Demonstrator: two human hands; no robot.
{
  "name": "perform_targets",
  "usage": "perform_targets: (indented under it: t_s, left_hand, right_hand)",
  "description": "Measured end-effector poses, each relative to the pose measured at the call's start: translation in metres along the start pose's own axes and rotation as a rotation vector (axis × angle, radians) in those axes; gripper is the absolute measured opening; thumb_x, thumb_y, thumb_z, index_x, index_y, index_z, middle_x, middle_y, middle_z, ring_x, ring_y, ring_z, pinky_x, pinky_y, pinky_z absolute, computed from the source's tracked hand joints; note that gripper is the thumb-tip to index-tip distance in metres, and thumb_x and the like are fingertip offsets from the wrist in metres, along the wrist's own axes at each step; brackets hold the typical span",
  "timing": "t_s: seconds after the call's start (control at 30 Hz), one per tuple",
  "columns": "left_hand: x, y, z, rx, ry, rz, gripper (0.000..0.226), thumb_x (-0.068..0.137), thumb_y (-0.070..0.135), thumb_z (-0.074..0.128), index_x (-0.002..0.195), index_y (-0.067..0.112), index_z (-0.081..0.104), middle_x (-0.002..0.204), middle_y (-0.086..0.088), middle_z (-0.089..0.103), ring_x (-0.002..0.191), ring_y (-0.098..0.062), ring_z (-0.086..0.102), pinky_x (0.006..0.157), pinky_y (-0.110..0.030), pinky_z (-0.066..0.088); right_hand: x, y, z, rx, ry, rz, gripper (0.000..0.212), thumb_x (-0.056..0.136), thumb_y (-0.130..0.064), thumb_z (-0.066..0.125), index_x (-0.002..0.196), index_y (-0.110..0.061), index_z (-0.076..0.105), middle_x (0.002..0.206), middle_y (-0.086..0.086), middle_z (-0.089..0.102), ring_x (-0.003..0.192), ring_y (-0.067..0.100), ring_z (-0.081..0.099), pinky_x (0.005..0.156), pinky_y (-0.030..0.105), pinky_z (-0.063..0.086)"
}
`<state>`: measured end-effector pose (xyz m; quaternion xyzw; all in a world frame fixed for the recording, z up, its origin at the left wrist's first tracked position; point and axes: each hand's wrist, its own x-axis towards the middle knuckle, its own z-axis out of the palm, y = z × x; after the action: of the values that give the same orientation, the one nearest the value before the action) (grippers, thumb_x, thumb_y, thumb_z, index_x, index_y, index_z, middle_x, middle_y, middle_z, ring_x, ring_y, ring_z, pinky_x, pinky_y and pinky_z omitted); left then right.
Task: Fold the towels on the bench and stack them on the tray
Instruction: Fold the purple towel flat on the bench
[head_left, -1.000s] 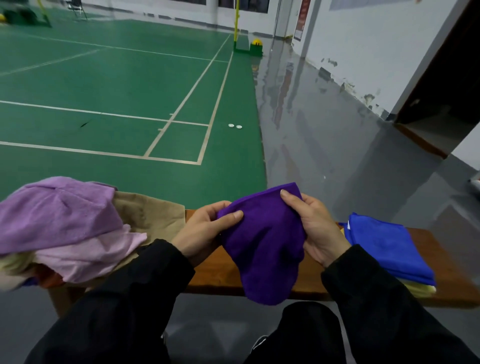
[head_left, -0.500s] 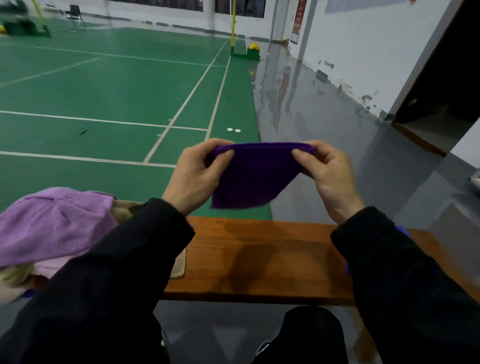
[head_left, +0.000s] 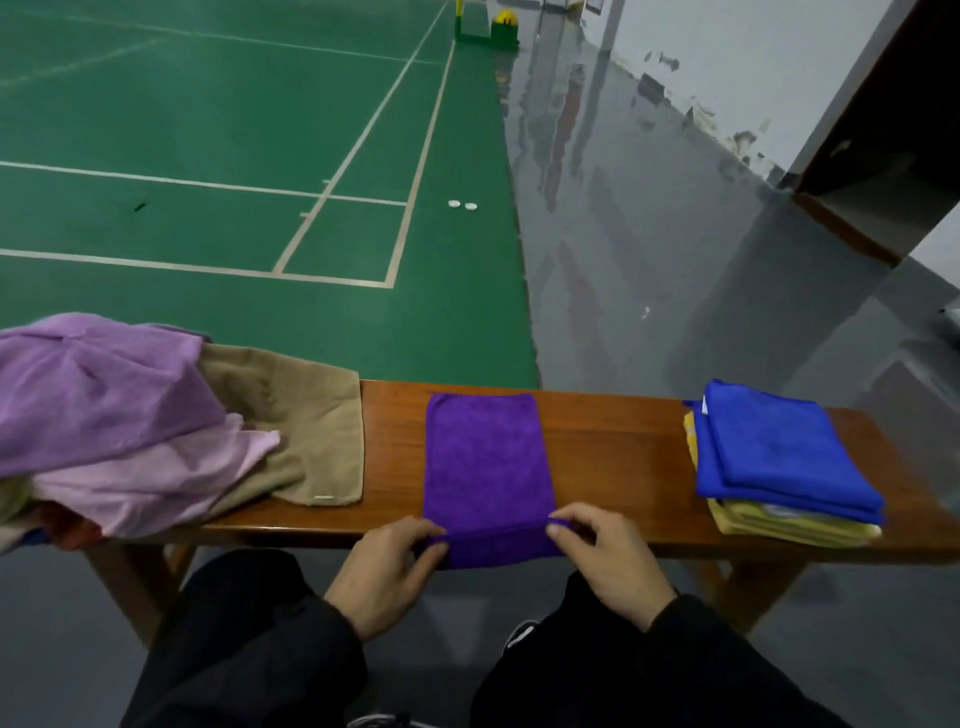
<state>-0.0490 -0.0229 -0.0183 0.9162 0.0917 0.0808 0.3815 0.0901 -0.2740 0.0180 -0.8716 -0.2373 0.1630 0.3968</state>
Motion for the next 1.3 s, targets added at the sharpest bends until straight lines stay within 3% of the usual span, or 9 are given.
perform_targets:
  t_s: [0.13, 0.23, 0.37, 0.53, 0.73, 0.93, 1.07, 1.17, 1.3]
  left_hand:
    - [0.051, 0.008, -0.015, -0.002, 0.108, -0.030, 0.032, 0.091, 0.047, 0.056, 0.104, 0.024, 0.073, 0.097, 0.010, 0.074, 0.090, -0.010, 0.069, 0.080, -0.033, 0.055]
    - [0.104, 0.008, -0.024, 0.010, 0.155, -0.089, 0.032, 0.088, 0.048, 0.056, 0.101, 0.024, 0.073, 0.093, 0.007, 0.075, 0.088, -0.017, 0.070, 0.076, -0.037, 0.056]
    - [0.158, -0.005, -0.026, 0.129, 0.154, -0.172, 0.016, 0.095, 0.037, 0.064, 0.099, 0.023, 0.071, 0.097, 0.002, 0.074, 0.089, -0.021, 0.067, 0.071, -0.032, 0.049]
    - [0.190, -0.031, -0.021, 0.189, 0.138, -0.230, 0.019, 0.095, 0.041, 0.064, 0.094, 0.022, 0.071, 0.092, 0.003, 0.073, 0.087, -0.019, 0.067, 0.070, -0.032, 0.049]
    - [0.207, -0.047, -0.005, 0.227, 0.153, -0.213, 0.026, 0.097, 0.044, 0.062, 0.104, 0.021, 0.072, 0.102, -0.001, 0.061, 0.091, -0.022, 0.062, 0.081, -0.038, 0.054]
    - [0.211, -0.056, 0.005, 0.369, 0.223, -0.181, 0.041, 0.100, 0.059, 0.046, 0.130, 0.034, 0.057, 0.119, 0.007, 0.059, 0.093, -0.020, 0.067, 0.074, -0.040, 0.060]
    - [0.212, -0.058, 0.007, 0.422, 0.236, -0.132, 0.037, 0.101, 0.060, 0.041, 0.117, 0.037, 0.066, 0.107, 0.009, 0.057, 0.085, -0.015, 0.063, 0.069, -0.038, 0.059]
    - [0.211, -0.059, 0.009, 0.387, 0.249, -0.061, 0.032, 0.103, 0.053, 0.044, 0.106, 0.031, 0.067, 0.108, 0.009, 0.063, 0.096, -0.012, 0.058, 0.075, -0.035, 0.056]
    - [0.198, -0.054, 0.009, 0.265, 0.232, -0.016, 0.033, 0.103, 0.048, 0.039, 0.098, 0.025, 0.062, 0.090, 0.004, 0.068, 0.085, -0.018, 0.062, 0.071, -0.034, 0.049]
  right_hand:
    - [0.048, -0.017, -0.012, 0.023, 0.134, -0.037, 0.009, 0.095, -0.026, 0.072, 0.087, -0.029, 0.073, 0.077, -0.017, 0.071, 0.075, -0.001, 0.065, 0.063, 0.018, 0.048]
    - [0.096, -0.028, -0.016, -0.031, 0.199, -0.026, 0.009, 0.098, -0.030, 0.067, 0.090, -0.031, 0.070, 0.081, -0.015, 0.070, 0.077, -0.001, 0.063, 0.061, 0.013, 0.044]
    - [0.151, -0.017, -0.006, -0.140, 0.237, 0.052, 0.012, 0.099, -0.040, 0.064, 0.098, -0.030, 0.070, 0.088, -0.015, 0.069, 0.083, 0.006, 0.066, 0.069, 0.031, 0.058]
    - [0.187, 0.002, 0.009, -0.246, 0.263, 0.054, 0.017, 0.099, -0.046, 0.061, 0.098, -0.031, 0.069, 0.089, -0.015, 0.068, 0.080, 0.007, 0.063, 0.065, 0.029, 0.055]
    - [0.212, 0.021, 0.027, -0.312, 0.297, 0.047, 0.016, 0.099, -0.040, 0.062, 0.101, -0.025, 0.069, 0.091, -0.010, 0.060, 0.083, 0.010, 0.058, 0.069, 0.027, 0.046]
    - [0.212, 0.029, 0.042, -0.454, 0.432, -0.034, 0.033, 0.104, -0.039, 0.053, 0.130, -0.022, 0.065, 0.102, -0.003, 0.061, 0.092, 0.017, 0.058, 0.075, 0.032, 0.049]
    - [0.213, 0.026, 0.043, -0.501, 0.438, 0.009, 0.039, 0.106, -0.042, 0.048, 0.139, -0.025, 0.060, 0.110, -0.002, 0.056, 0.087, 0.017, 0.060, 0.065, 0.029, 0.044]
    - [0.215, 0.025, 0.041, -0.575, 0.400, 0.035, 0.034, 0.106, -0.046, 0.045, 0.126, -0.028, 0.066, 0.115, -0.002, 0.054, 0.085, 0.018, 0.063, 0.063, 0.028, 0.042]
    - [0.202, 0.025, 0.044, -0.451, 0.385, -0.023, 0.027, 0.105, -0.043, 0.049, 0.115, -0.026, 0.068, 0.111, -0.005, 0.057, 0.091, 0.016, 0.061, 0.067, 0.031, 0.048]
